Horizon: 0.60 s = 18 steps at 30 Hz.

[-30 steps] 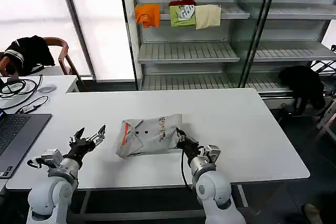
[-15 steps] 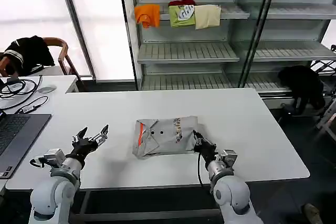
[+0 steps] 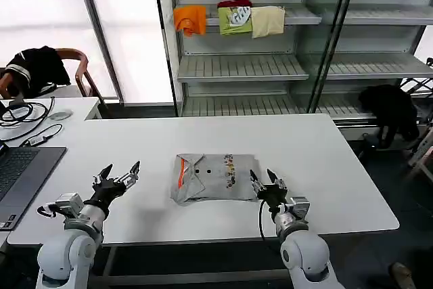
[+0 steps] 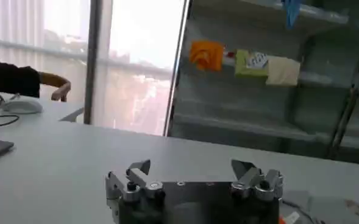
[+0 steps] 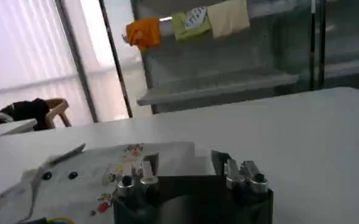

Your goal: Fold and organize the clothes.

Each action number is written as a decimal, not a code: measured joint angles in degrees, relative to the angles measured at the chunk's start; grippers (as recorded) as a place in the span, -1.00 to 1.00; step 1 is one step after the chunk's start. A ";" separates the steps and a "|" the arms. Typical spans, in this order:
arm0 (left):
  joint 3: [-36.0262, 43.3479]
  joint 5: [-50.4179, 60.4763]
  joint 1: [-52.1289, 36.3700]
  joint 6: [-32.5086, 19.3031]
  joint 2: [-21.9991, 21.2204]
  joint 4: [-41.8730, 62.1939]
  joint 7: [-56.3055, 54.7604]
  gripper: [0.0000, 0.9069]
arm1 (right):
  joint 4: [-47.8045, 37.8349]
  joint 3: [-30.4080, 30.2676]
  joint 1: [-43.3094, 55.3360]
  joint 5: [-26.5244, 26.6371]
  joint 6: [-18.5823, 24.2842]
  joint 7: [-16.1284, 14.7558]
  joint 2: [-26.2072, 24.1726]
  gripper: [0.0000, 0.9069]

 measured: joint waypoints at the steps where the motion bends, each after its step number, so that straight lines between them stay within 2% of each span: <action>1: 0.02 0.02 0.05 0.00 -0.02 0.00 0.00 1.00 | 0.09 0.14 -0.11 -0.71 0.16 -0.07 -0.12 1.00; 13: -0.13 0.00 1.56 -0.43 -0.10 -0.51 0.34 1.00 | 0.58 3.97 -0.13 -17.82 4.07 -1.68 -2.40 1.00; 18: -0.41 0.07 2.44 -1.20 0.10 -0.83 0.76 1.00 | 1.50 5.46 -0.53 -22.05 4.77 -3.10 -3.59 1.00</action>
